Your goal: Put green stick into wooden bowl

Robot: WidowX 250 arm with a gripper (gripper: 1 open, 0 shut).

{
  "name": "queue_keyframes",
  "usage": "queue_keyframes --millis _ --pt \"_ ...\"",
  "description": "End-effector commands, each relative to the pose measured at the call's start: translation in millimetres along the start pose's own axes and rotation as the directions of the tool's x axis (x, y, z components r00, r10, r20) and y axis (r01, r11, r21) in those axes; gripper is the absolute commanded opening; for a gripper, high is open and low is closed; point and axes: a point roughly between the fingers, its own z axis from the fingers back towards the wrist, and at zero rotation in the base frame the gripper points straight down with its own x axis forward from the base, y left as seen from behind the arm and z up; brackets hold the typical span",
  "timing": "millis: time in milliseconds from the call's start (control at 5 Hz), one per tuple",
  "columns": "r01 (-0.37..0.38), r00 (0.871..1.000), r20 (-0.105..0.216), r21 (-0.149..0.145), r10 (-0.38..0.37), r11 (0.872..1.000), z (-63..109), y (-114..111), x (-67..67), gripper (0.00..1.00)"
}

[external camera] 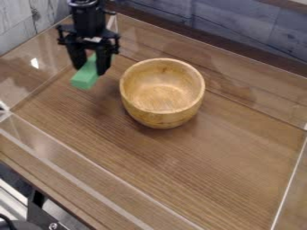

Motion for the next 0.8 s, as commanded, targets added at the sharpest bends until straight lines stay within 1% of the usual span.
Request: queue_keyframes --millis 0,200,400,600 --pt "-0.011 0.996 0.091 -0.007 0.011 1.0 36.8 -25.0 10.0 0.0" --pt "0.009 0.996 0.093 -0.027 -0.006 1.0 38.2 -61.6 13.4 0.0" --pt "0.027 0.995 0.101 -0.029 -0.024 0.999 35.5 -92.4 12.6 0.0" --pt "0.001 0.993 0.115 -0.025 0.001 1.0 38.0 -57.3 18.6 0.0"
